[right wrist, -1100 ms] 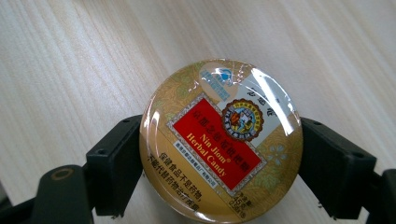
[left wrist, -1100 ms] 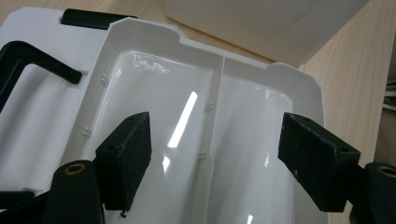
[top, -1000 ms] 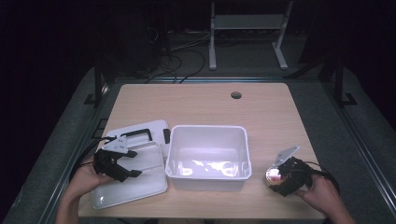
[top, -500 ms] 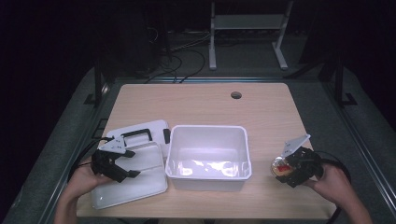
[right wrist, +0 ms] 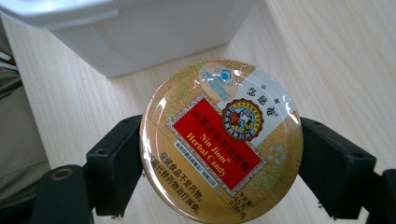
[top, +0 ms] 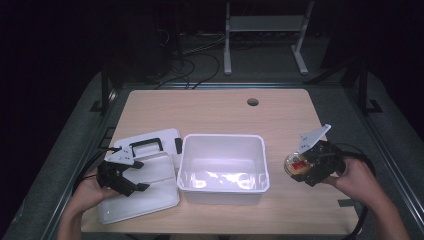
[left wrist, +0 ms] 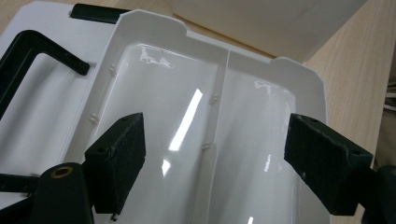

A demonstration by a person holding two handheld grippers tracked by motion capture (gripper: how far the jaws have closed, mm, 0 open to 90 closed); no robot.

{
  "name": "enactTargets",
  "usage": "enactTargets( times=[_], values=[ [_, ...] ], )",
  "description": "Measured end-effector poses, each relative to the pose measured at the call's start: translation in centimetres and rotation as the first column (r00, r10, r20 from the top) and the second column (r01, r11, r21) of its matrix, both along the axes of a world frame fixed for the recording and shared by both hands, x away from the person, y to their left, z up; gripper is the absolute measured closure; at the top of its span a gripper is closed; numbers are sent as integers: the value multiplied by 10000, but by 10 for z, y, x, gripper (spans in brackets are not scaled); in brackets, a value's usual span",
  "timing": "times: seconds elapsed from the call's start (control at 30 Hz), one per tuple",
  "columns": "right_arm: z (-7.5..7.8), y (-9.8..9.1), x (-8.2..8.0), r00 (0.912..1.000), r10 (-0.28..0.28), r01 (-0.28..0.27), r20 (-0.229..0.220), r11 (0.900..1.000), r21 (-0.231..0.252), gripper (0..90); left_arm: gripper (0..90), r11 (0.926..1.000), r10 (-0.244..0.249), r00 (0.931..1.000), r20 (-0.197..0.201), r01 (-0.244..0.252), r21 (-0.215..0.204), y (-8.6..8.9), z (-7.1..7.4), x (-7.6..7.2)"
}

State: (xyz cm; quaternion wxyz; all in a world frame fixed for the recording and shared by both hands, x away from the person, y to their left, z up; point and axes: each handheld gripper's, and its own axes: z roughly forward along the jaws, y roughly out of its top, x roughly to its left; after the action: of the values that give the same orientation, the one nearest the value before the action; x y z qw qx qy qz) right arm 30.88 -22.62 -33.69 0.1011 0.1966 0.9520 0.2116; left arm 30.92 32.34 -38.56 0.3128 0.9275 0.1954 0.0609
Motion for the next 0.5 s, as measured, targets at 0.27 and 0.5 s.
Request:
enactTargets(
  times=[0.27,0.5],
  values=[
    [22,11,7,9990,450,-449,42,9988,-199,200,203,10000,-6,10000,-25,6,-16,-1,0,-1],
    [36,28,9,9947,1032,-1030,45,9941,-344,200,203,10000,-47,10000,1,47,32,1,1,0]
  ],
)
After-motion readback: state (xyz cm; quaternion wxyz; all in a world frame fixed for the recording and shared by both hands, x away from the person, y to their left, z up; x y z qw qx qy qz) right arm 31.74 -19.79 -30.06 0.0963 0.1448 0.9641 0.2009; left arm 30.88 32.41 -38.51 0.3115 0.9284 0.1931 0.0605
